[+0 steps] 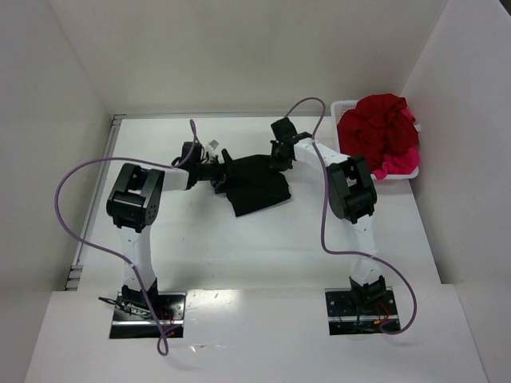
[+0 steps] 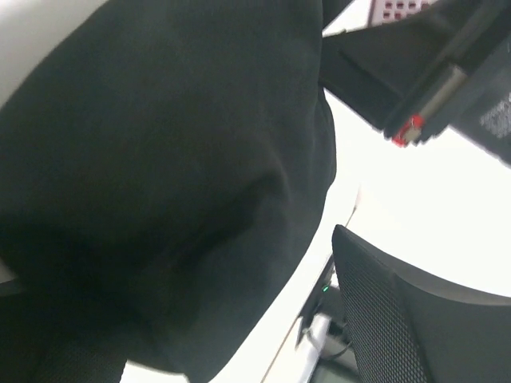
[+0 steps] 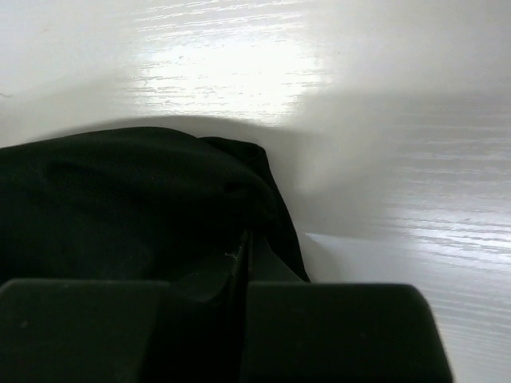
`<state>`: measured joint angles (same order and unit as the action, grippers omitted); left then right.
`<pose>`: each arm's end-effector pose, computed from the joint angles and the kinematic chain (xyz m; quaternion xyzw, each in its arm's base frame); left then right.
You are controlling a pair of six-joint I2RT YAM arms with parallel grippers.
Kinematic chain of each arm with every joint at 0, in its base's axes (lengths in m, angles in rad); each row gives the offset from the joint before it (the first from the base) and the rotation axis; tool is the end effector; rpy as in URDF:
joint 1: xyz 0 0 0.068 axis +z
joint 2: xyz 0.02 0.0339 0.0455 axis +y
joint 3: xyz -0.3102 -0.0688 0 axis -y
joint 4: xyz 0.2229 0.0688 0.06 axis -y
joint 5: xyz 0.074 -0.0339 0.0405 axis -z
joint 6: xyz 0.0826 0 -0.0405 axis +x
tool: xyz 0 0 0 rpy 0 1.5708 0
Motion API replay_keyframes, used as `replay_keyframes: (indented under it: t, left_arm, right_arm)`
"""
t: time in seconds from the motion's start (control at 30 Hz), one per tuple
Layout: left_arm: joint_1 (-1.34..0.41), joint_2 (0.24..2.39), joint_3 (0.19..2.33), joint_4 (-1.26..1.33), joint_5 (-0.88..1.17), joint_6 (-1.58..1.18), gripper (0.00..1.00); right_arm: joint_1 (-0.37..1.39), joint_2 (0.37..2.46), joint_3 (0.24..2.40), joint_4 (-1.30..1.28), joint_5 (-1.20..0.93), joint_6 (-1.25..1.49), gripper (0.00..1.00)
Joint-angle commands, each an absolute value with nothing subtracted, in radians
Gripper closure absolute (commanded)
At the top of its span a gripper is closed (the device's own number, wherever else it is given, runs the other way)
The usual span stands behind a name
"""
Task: Fold and stack the t-shirts
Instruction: Smooth out wrinkles on the folded tshirt, then put the neatly folded tshirt into the corner of the board with the left arm
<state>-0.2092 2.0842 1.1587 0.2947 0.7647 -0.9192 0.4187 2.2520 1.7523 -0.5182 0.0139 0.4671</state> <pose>0.4403 -0.1519 0.1629 -0.1291 0.8343 -0.5058 0.1772 0.4773 0.2112 0.1671 0.0252 0.9617 0.1109 0.2495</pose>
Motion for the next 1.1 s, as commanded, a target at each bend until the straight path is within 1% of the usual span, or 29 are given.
replay_keyframes:
  t: [0.0,0.1,0.23,0.3,0.37,0.5,0.53,0.63,0.77,0.87,0.9,0.93,0.97,1.0,1.07]
  left_arm:
    - [-0.256,2.089,1.117,0.233,0.612,-0.988,0.04]
    - [-0.256,2.051,1.099,0.224,0.548,-1.055,0.05]
    - [-0.278,2.019,1.034,0.29,0.502,-1.106,0.05]
    - [-0.287,2.019,1.025,0.307,0.492,-1.117,0.06]
    - [-0.287,2.039,1.025,0.331,0.492,-1.144,0.1]
    - [-0.287,2.026,0.985,0.359,0.482,-1.144,0.27]
    - [-0.287,2.026,0.985,0.359,0.492,-1.128,0.33]
    - [-0.287,2.017,0.995,0.35,0.544,-1.066,0.4]
    - [-0.265,2.036,1.074,0.255,0.618,-0.936,0.5]
    - [-0.255,2.046,1.141,0.177,0.649,-0.847,0.65]
    - [-0.255,2.055,1.158,0.157,0.658,-0.83,0.72]
    - [-0.244,2.056,1.173,0.12,0.658,-0.816,0.87]
    - [-0.233,2.065,1.211,0.097,0.673,-0.781,0.94]
    - [-0.233,2.065,1.235,0.034,0.673,-0.767,0.98]
    - [-0.222,2.065,1.27,-0.015,0.649,-0.711,1.0]
  right_arm:
    - [0.451,2.272,1.712,-0.594,0.015,0.512,1.0]
    - [0.451,2.261,1.694,-0.621,0.029,0.522,1.0]
    - [0.451,2.215,1.645,-0.612,0.038,0.522,1.0]
    - [0.451,2.215,1.623,-0.612,0.038,0.532,1.0]
    - [0.451,2.215,1.612,-0.612,0.038,0.532,1.0]
    - [0.46,2.194,1.576,-0.612,0.083,0.545,1.0]
    - [0.46,2.18,1.575,-0.612,0.083,0.545,1.0]
    - [0.46,2.166,1.551,-0.601,0.092,0.545,1.0]
    - [0.46,2.157,1.522,-0.592,0.092,0.545,1.0]
    - [0.46,2.157,1.513,-0.583,0.074,0.545,1.0]
    - [0.46,2.148,1.513,-0.583,0.074,0.545,1.0]
    - [0.46,2.148,1.513,-0.583,0.074,0.545,1.0]
    - [0.46,2.137,1.503,-0.583,0.074,0.545,1.0]
    - [0.46,2.137,1.503,-0.572,0.074,0.545,1.0]
    - [0.46,2.128,1.493,-0.56,0.064,0.545,1.0]
